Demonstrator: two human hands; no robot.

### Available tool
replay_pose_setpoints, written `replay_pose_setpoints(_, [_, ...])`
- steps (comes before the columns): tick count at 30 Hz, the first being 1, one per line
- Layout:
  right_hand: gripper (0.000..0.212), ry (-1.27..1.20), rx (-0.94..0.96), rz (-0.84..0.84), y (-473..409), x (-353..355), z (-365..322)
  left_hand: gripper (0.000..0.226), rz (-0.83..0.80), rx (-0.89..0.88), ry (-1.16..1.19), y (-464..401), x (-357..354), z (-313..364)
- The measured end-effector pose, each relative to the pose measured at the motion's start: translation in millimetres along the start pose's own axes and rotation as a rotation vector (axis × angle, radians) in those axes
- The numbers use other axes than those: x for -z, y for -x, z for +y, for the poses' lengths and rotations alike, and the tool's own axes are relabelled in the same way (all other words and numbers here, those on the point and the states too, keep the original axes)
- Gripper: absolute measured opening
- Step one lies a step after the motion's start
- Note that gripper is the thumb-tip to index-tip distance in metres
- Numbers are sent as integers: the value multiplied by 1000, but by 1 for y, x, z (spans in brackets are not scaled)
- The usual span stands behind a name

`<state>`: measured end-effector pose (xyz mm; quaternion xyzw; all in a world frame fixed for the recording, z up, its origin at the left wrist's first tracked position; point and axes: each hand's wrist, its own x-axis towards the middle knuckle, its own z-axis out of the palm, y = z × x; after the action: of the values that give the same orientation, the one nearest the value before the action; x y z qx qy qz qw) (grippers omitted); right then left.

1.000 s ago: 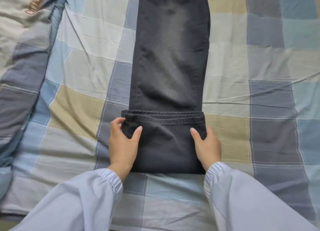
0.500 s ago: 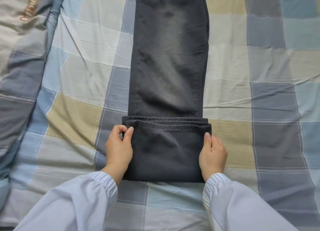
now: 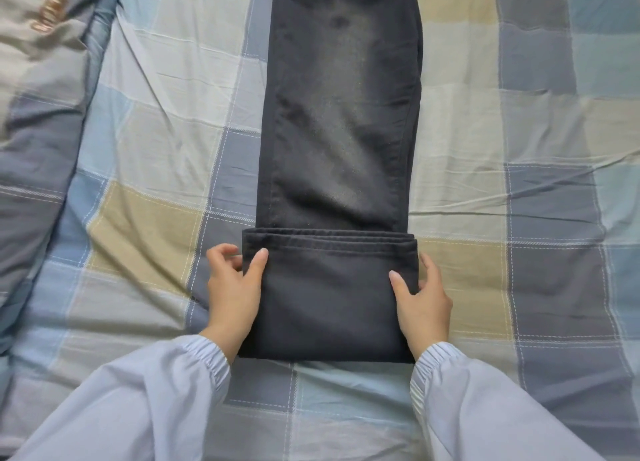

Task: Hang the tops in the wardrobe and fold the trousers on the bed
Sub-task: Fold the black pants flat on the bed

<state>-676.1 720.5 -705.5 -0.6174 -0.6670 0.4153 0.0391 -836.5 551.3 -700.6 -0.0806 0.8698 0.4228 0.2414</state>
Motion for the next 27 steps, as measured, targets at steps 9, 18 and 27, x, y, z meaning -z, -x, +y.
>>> replay_pose_setpoints(9, [45,146,-160,-208,20,10,4,39,-184,95,-300,24,3,-19])
replay_pose_setpoints(18, [24,95,-393,-359,68,45,19,26,-150,-22,-222,91,56,-14])
replay_pose_setpoints(27, [58,468,-480,-793,106,99,17,6,-707,454,-285,116,115,-25])
